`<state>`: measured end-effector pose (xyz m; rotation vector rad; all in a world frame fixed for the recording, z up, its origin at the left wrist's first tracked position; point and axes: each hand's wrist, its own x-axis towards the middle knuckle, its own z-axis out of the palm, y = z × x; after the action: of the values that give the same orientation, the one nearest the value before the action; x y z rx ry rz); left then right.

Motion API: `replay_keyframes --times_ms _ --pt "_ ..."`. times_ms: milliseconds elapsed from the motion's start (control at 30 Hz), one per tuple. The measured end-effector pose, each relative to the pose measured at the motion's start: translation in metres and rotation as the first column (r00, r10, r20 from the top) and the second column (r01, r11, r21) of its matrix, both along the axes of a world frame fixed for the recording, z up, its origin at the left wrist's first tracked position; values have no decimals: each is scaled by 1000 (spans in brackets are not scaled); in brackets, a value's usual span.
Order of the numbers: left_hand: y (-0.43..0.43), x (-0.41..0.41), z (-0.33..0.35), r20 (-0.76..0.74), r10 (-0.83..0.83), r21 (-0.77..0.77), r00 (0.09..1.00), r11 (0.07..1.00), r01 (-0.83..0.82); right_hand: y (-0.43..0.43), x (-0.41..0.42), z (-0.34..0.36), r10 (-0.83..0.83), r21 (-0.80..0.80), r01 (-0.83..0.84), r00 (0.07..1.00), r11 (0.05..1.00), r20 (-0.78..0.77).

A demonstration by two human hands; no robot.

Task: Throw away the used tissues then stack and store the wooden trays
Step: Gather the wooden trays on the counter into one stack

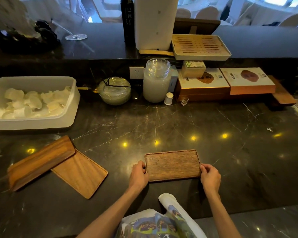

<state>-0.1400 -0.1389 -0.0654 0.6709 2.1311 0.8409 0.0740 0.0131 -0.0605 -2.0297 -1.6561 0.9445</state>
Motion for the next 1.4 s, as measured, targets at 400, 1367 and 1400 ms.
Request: replay_keyframes --times_ms 400,1367,1400 --pt "-71 -72 15 134 207 34 969 976 -213 -63 -124 22 598 95 -602 799 793 66" --pt "-282 -331 58 294 908 -182 297 358 -916 -187 -484 41 750 -460 -724 640 514 -170" --pt "-282 -326 65 346 905 -143 246 310 -940 -183 -477 50 729 -433 -740 643 514 -234"
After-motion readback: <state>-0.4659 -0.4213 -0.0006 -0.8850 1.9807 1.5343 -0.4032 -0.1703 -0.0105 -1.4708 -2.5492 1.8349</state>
